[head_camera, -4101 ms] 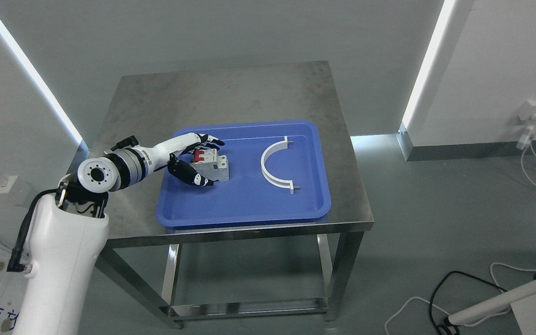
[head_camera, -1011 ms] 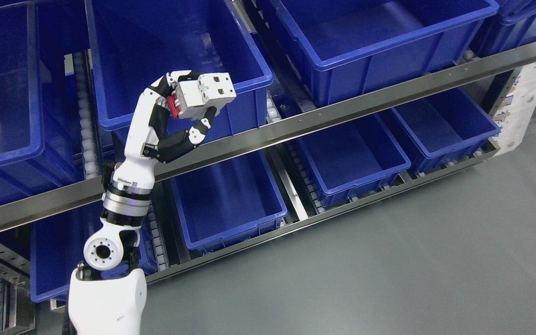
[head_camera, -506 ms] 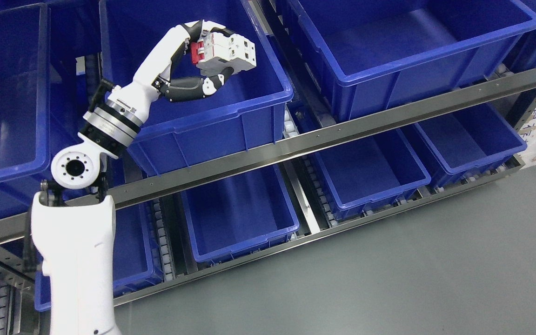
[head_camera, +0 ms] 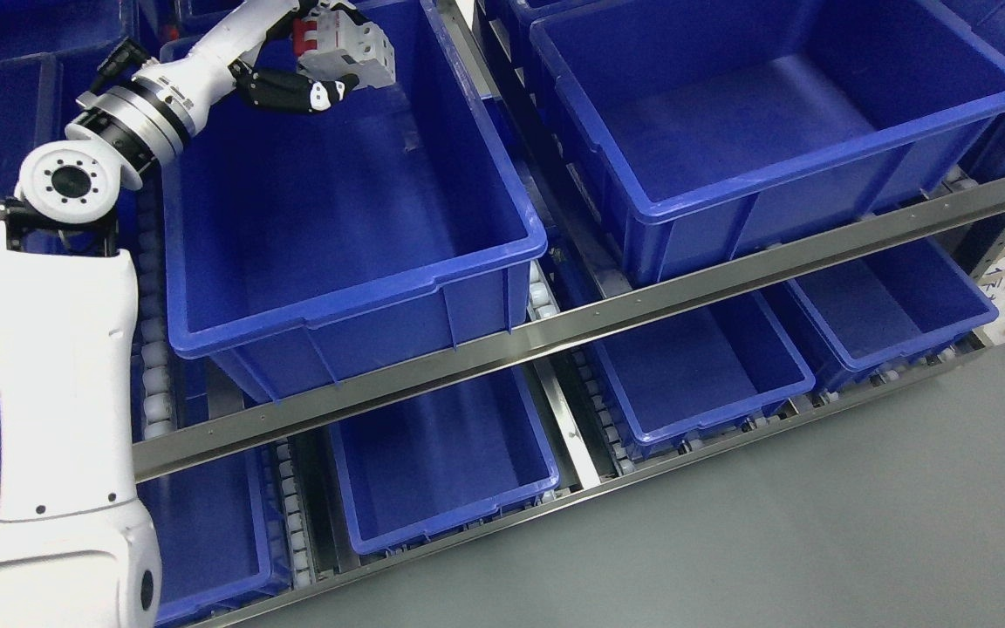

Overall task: Place circuit breaker on shelf
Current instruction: 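Lower the breaker into the upper blue bin with the left hand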

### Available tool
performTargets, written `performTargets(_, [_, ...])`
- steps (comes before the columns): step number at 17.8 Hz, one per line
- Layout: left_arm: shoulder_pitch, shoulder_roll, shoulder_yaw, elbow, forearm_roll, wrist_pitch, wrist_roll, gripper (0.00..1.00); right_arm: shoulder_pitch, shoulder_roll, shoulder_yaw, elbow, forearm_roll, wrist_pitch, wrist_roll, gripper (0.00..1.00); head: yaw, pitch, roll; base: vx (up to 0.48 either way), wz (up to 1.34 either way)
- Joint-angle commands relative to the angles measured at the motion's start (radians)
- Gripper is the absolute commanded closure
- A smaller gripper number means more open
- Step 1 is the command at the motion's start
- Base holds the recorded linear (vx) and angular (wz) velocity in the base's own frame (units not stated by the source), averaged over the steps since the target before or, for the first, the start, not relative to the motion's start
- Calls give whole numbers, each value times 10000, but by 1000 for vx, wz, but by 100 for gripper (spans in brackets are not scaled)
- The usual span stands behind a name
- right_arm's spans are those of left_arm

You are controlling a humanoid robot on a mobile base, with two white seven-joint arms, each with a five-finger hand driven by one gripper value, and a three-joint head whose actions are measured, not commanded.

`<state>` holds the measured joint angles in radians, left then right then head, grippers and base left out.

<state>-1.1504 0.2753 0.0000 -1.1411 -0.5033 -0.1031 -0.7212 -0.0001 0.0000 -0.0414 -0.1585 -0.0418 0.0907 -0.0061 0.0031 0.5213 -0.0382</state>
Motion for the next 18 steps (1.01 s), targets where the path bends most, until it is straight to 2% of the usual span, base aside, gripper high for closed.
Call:
performTargets(1, [-1043, 852, -982, 3970, -1253, -12, 18, 85, 170, -175, 0, 5, 4, -432, 31, 0, 0, 0, 0, 163, -39])
performTargets(8, [-2010, 591, -1578, 6024, -2314, -43, 232, 84, 170, -175, 0, 5, 4, -432, 31, 0, 0, 0, 0, 108, -83])
performTargets(14, [-1581, 239, -2301, 6838, -2529, -150, 1580, 84, 170, -175, 0, 5, -11, -432, 31, 0, 0, 0, 0, 33, -15])
performTargets(18, [-1382, 161, -2301, 6947, -2560, -135, 1781, 82, 170, -175, 0, -10, -11, -432, 31, 0, 0, 0, 0, 6, 0])
